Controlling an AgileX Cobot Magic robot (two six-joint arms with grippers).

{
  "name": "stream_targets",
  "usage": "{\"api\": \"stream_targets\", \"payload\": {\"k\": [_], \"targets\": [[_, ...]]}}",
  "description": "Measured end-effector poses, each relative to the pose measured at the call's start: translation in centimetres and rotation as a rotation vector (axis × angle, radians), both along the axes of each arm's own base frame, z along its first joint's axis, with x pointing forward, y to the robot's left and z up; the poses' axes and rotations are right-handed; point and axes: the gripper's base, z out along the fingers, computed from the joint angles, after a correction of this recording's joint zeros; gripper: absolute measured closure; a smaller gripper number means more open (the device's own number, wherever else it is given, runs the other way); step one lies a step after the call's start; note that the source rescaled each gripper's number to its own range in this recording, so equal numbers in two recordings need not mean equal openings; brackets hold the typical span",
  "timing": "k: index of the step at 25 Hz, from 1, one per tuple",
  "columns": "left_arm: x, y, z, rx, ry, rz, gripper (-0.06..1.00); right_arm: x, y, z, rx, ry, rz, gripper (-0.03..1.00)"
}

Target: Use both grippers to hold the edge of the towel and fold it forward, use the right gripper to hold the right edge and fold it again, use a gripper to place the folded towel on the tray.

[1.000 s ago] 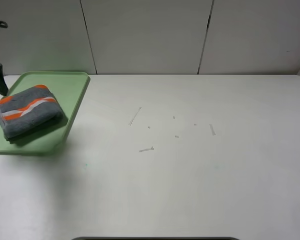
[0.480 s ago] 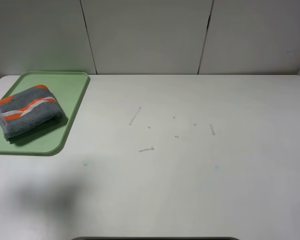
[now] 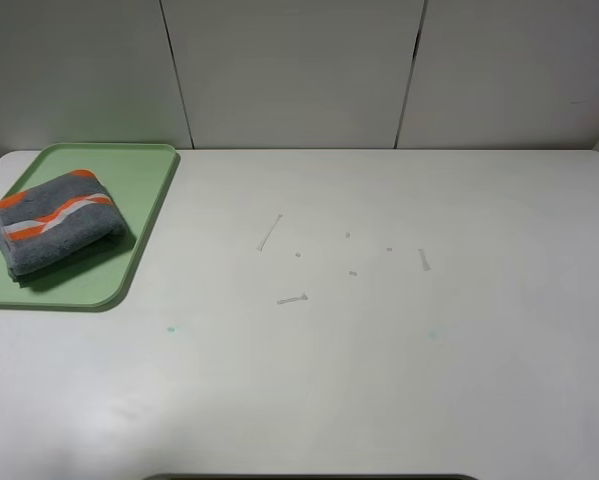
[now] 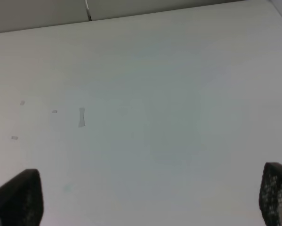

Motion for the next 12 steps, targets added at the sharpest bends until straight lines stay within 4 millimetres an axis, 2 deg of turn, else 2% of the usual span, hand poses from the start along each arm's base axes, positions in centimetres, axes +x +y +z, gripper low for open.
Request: {"api": "stream_targets", "payload": {"k": [7, 12], "targets": [[-6.2, -1.3, 0.2, -0.001, -0.201, 0.0, -0.06, 0.0, 0.0, 0.0, 0.0, 0.0, 0.0, -0.03], [-8.6, -2.1, -0.9, -0.022, -0.275, -0.013, -0.06, 0.0, 0.0, 0.0, 0.0, 0.0, 0.0, -0.03]]}}
